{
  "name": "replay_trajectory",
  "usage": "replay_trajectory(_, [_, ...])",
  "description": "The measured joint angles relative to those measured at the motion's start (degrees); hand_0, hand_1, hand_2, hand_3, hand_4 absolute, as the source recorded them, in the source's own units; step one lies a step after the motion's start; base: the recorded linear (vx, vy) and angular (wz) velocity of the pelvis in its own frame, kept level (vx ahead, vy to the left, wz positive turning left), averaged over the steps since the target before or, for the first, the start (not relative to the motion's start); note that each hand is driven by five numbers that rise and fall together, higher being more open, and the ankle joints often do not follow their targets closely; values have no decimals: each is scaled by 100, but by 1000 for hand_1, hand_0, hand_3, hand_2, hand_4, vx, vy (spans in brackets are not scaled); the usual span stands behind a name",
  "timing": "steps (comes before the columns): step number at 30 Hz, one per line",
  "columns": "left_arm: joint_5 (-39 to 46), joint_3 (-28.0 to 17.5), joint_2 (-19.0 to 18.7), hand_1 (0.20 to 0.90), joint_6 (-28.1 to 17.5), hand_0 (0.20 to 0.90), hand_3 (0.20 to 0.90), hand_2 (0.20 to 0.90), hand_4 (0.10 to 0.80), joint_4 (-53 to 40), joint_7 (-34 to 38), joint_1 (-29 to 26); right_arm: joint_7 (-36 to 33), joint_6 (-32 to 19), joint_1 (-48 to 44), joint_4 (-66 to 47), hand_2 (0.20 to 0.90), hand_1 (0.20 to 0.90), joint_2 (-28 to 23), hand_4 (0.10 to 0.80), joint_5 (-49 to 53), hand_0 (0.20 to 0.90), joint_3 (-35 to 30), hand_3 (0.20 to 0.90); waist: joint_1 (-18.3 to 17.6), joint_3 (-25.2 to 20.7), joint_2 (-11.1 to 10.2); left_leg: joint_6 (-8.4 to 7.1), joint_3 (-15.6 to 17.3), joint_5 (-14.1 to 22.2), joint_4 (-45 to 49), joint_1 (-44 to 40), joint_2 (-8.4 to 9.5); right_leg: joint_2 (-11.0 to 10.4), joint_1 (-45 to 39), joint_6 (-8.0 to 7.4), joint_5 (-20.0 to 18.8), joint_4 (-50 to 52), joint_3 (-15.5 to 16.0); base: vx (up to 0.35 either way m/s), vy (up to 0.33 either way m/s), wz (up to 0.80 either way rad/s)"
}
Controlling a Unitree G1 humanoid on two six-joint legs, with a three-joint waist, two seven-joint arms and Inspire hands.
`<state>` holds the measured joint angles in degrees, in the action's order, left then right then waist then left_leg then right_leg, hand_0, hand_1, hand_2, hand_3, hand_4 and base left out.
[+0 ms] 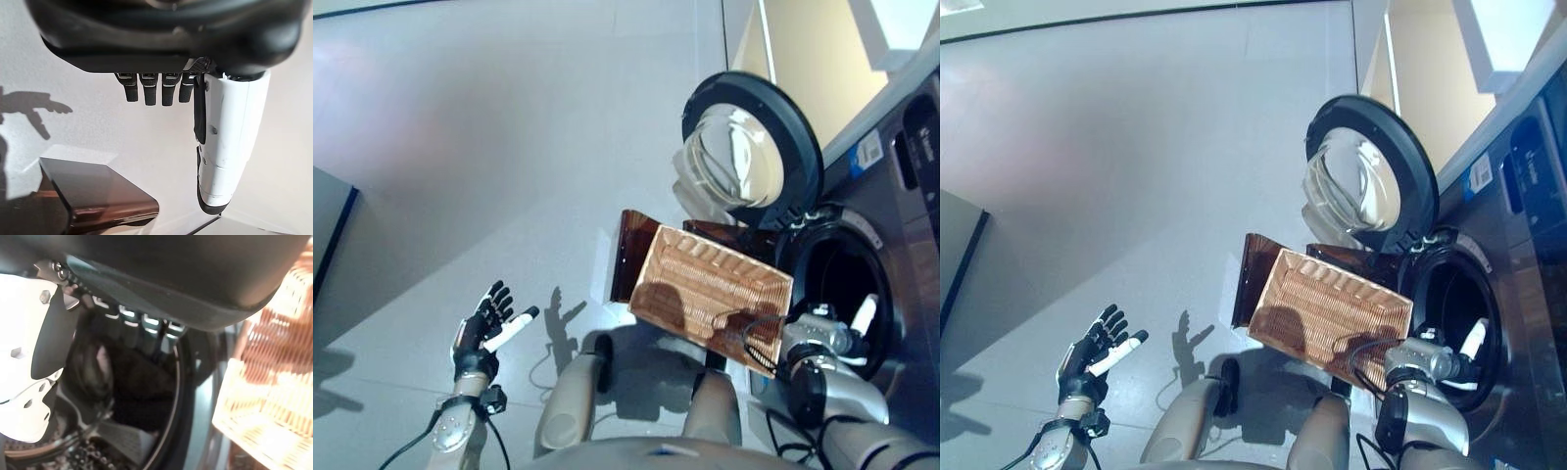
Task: Pick up the clothes and place them into the washing machine
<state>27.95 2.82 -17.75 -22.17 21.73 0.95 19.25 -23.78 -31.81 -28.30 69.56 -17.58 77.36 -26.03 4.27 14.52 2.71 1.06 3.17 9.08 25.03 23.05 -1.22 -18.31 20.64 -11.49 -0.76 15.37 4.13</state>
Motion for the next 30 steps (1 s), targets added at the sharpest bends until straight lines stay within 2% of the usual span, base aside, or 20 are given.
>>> replay_trajectory(11, [-11, -35, 167, 900, 12, 900, 900, 900, 800, 221, 42, -84, 266, 41, 418, -17, 900, 900, 535, 800, -40, 900, 190, 900, -24, -265, -200, -103, 20, -303, -860, -742, -16, 82, -658, 35, -227, -697, 159, 84, -12, -2])
replay_trajectory(14, [-14, -45, 222, 900, 17, 900, 900, 900, 800, 353, 78, -15, 280, 42, 638, -15, 900, 900, 851, 800, -42, 900, 420, 900, -12, -561, -323, -147, 47, -365, -1173, -939, -40, 124, -831, 83, -257, -981, 187, 79, 1, -9])
replay_trajectory(18, [-24, -48, 231, 900, 21, 900, 900, 900, 800, 357, 160, 10, 287, 51, 784, -16, 900, 900, 1113, 800, -56, 900, 645, 900, -18, -697, -422, -180, 51, -428, -1275, -996, -79, 163, -835, 99, -270, -996, 219, 65, -1, -1])
replay_trajectory(24, [-114, -48, 255, 900, 40, 900, 900, 900, 800, 363, 168, 83, 385, 53, 860, -4, 900, 900, 1260, 800, -164, 900, 846, 900, 16, -766, -372, -192, 90, -572, -1595, -1230, -84, 173, -1015, 131, -344, -1178, 280, 20, 9, -1])
replay_trajectory(30, [-139, -44, 365, 900, 43, 900, 900, 900, 800, 365, 162, 163, 387, 69, 957, 117, 900, 900, 1433, 800, -178, 900, 1038, 900, 69, -871, -212, -200, 79, -700, -1830, -1289, -64, 172, -1014, 129, -355, -1265, 303, 8, 16, 1])
